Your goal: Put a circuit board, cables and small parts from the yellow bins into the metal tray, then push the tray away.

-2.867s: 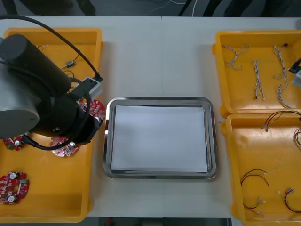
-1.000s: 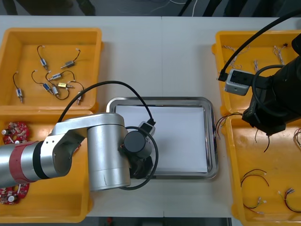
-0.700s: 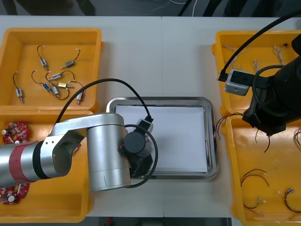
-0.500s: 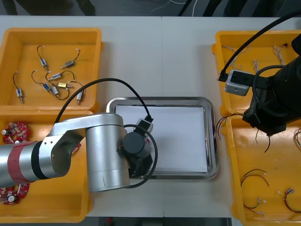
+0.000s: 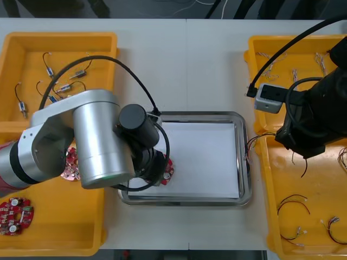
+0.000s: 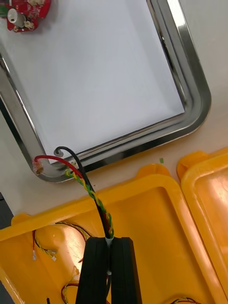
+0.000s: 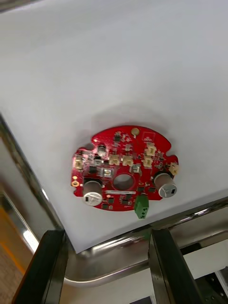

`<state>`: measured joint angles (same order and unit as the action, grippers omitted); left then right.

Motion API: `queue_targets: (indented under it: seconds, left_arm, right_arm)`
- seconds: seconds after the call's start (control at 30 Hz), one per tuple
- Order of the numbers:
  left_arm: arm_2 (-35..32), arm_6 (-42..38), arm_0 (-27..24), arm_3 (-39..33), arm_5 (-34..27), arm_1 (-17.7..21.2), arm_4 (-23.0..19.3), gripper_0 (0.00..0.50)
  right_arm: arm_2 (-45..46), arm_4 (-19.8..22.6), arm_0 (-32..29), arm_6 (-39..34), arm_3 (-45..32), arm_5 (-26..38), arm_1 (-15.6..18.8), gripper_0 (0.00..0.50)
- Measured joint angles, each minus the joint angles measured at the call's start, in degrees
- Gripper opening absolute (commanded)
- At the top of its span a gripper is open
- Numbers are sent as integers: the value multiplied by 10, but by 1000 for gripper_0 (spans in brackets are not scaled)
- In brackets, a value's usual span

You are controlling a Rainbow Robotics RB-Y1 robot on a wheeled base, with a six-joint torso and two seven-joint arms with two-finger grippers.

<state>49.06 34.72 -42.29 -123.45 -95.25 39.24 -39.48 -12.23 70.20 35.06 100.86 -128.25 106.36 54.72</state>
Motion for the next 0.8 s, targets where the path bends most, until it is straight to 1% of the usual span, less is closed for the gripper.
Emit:
queue_targets:
  seconds: [0.1,0.23,0.43,0.53,0.6,0.7,0.8]
  left_arm:
    - [-38,0,0,-1,-19,8,-26,500]
    - [-96,0,0,-2,-53,22,-60,500]
    - [-176,0,0,-3,-110,38,-100,500]
    - [-205,0,0,-3,-135,46,-120,500]
    - [-224,0,0,-3,-141,51,-131,500]
    - [-255,0,0,-3,-142,60,-145,500]
    - [-285,0,2,-3,-143,68,-155,500]
  right_arm:
    - [-27,-7,18,0,0,-5,-15,0]
    - [-87,-38,54,0,0,-14,-44,0]
    - [-184,-102,102,-20,13,-14,-108,0]
    - [-218,-130,114,-22,36,-15,-142,0]
    - [-236,-146,117,-22,51,-15,-159,0]
    - [-259,-169,118,-22,68,-23,-173,0]
    - [-286,-190,118,-22,82,-39,-176,0]
